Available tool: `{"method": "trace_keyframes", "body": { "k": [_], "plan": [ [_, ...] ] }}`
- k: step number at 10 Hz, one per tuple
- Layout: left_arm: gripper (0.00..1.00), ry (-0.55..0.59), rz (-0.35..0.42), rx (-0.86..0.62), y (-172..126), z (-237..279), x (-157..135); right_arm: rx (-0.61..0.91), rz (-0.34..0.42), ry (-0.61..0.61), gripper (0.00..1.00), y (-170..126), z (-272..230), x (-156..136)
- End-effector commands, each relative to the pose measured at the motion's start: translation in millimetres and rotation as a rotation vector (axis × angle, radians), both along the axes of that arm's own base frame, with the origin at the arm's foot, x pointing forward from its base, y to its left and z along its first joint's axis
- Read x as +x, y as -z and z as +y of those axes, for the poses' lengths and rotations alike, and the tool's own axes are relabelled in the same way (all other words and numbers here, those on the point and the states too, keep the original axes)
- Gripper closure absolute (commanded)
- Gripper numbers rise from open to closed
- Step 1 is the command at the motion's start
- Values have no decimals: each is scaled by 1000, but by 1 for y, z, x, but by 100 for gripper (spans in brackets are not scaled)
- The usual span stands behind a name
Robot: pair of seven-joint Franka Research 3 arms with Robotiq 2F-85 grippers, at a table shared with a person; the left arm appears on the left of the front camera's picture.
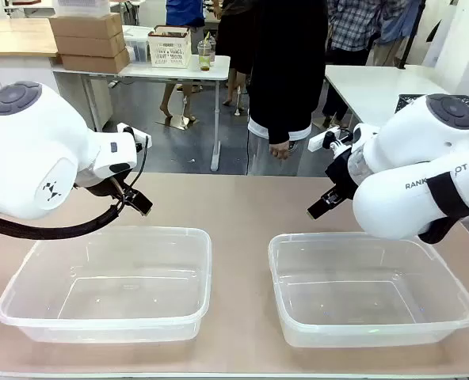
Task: Sort the waste into each basket.
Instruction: Pick up the Organizing box on the left side of the table and lift it.
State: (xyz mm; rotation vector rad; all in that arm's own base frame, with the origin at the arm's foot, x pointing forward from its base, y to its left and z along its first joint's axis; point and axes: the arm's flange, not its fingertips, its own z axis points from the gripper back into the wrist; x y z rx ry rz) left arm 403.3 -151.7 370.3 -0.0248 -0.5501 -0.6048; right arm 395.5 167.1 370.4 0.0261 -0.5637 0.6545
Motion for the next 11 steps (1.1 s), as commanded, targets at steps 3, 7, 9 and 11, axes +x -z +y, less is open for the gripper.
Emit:
{"method": "trace_keyframes", "body": {
  "k": [3,7,9,11],
  "plan": [
    [0,0,0,0,0,0,0,0,0,0,0,0,0,0],
    [0,0,0,0,0,0,0,0,0,0,0,0,0,0],
    [0,0,0,0,0,0,0,0,0,0,0,0,0,0],
    [0,0,0,0,0,0,0,-1,0,0,0,0,0,0]
  ]
}}
